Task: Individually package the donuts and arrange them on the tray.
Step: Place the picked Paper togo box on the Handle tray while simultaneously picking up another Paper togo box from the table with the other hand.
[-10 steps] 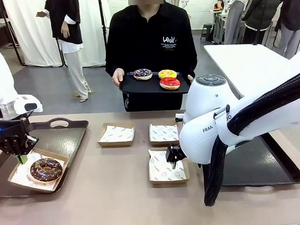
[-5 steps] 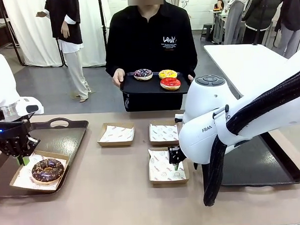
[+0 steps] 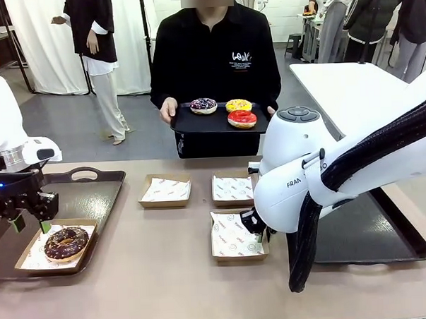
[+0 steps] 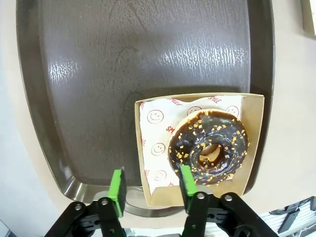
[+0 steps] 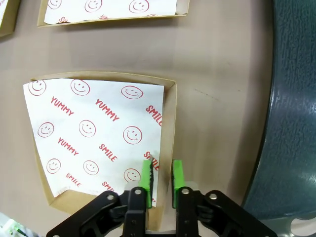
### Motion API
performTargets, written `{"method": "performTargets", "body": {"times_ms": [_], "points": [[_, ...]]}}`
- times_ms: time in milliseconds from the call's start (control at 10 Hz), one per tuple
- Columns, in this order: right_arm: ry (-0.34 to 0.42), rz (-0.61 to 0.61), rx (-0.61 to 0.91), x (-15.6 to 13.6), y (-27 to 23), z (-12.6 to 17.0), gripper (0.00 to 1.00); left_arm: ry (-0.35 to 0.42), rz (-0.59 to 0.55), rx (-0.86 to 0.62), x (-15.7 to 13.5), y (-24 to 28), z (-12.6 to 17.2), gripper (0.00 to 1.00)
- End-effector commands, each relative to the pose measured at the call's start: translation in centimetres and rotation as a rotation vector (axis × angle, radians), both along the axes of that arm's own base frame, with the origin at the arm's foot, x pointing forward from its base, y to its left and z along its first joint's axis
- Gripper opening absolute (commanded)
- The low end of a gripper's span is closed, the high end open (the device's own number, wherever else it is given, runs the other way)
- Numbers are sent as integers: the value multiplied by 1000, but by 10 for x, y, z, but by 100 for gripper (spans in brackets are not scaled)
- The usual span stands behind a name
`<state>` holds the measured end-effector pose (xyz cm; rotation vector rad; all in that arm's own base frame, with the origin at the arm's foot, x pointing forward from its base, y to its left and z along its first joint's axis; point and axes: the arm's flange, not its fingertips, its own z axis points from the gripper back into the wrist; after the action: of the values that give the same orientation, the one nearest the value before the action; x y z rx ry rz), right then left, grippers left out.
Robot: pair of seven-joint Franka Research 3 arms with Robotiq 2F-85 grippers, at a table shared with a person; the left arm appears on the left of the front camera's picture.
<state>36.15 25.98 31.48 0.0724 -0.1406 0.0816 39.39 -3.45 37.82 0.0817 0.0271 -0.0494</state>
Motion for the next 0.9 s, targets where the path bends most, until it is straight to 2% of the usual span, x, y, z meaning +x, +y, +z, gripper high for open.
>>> {"method": "performTargets", "body": {"times_ms": [0,100,500,600,700,800], "points": [[-23,-14,-24,3,4,-2,0,-5,-24,-9,-3,3,-1,95],[-21,-21,-26,3,3,-1,0,-3,-22,-13,-3,3,-1,100],[-22,-51,-43,-2,5,7,0,8,-4,-70,-3,3,4,100],[-29,-47,-32,-9,6,26,0,41,6,-209,-4,8,16,100],[-45,-38,-21,-13,4,45,0,57,14,-430,-7,17,35,100],[-72,-58,-8,-12,-1,65,0,28,-10,-642,-13,36,56,100]]}}
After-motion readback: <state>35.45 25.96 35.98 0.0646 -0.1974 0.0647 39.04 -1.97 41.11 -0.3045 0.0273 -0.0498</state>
